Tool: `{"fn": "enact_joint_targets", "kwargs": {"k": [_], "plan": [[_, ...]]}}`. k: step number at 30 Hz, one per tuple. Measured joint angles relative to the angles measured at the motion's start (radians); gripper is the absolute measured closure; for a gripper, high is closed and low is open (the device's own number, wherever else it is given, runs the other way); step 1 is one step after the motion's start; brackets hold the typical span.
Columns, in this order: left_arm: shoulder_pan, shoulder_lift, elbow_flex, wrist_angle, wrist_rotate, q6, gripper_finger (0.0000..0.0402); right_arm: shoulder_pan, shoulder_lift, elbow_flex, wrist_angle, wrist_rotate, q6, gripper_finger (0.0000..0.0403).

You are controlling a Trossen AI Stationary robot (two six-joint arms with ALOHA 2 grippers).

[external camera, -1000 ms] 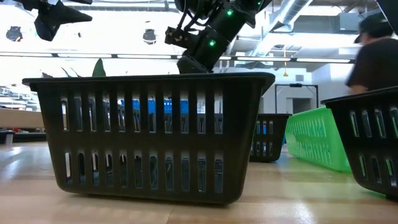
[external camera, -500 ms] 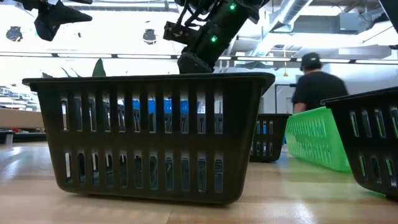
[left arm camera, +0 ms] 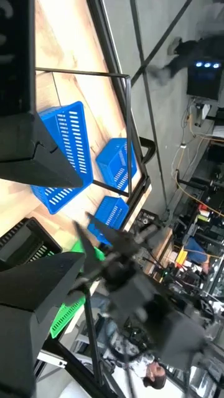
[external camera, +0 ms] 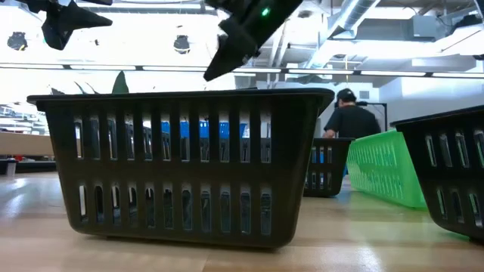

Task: Stack baskets on shelf by color
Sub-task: Stack the top blue bin on top of the blue bin on the shelf

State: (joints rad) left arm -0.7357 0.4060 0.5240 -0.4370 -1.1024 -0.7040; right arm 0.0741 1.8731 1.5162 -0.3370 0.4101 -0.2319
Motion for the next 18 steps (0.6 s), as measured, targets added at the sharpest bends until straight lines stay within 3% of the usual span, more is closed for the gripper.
{"fn": "enact_joint_targets", "kwargs": {"k": [7,14,18], "plan": [[0.0,0.0,0.0,-0.001,-0.003,0.0,0.0232,-0.021,-0.186,0.002,-0.271,0.169,0.036,0.027],[0.0,0.0,0.0,-0.002,-0.003,0.002,0.0232,-0.131,-0.295,-0.035,-0.658,0.118,0.184,0.0209],[0.0,0.0,0.0,-0.014,-0.004,0.003,0.0232,-0.19,-0.372,-0.256,-0.565,0.079,0.176,0.0183]]}}
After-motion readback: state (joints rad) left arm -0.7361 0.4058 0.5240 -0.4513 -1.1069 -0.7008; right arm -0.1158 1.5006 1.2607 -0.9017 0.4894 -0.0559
